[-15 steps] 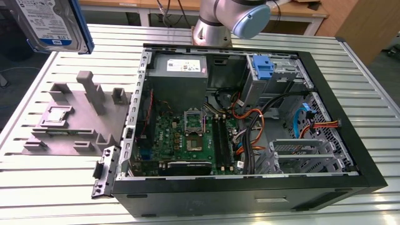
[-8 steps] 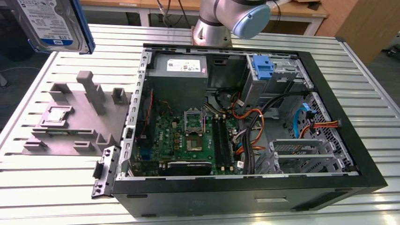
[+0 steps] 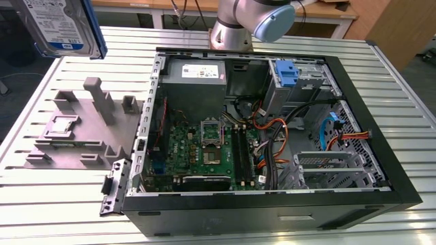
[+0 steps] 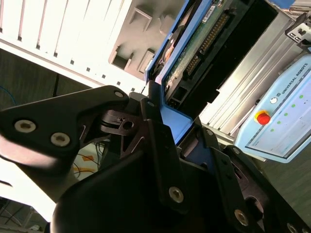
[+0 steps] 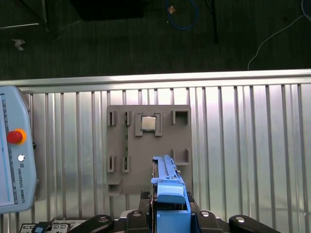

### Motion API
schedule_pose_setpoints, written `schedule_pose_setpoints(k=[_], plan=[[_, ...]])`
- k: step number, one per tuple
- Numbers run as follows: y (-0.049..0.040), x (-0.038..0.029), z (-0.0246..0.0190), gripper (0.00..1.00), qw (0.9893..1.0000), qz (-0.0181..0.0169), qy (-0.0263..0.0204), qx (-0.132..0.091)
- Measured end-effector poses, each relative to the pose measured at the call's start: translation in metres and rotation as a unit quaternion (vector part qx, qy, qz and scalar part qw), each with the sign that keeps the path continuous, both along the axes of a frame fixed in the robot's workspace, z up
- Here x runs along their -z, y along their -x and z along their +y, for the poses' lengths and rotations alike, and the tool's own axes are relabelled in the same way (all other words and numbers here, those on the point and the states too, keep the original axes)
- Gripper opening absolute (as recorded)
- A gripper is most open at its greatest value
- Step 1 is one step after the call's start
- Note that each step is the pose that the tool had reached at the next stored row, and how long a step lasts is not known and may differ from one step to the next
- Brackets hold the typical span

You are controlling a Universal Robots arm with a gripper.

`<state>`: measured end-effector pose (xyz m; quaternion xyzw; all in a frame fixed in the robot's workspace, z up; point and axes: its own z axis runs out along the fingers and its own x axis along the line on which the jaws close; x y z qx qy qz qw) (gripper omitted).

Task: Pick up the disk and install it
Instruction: 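Pick up the disk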

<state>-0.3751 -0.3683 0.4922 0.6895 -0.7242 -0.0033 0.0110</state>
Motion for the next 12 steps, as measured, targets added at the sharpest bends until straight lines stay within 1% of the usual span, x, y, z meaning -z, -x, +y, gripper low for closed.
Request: schedule_pose_setpoints(k=[3,4,9,12], plan=[[-0.0013,0.0001,-0.0002,0.36,1.0,0.0,0.0,0.0],[-0.0013,0.0002,-0.0008,0.36,1.0,0.0,0.0,0.0],[-0.0016,0.0011,-0.0104,0.36,1.0,0.0,0.0,0.0],[-0.0047,0.0022,-0.0122,0.36,1.0,0.0,0.0,0.0]])
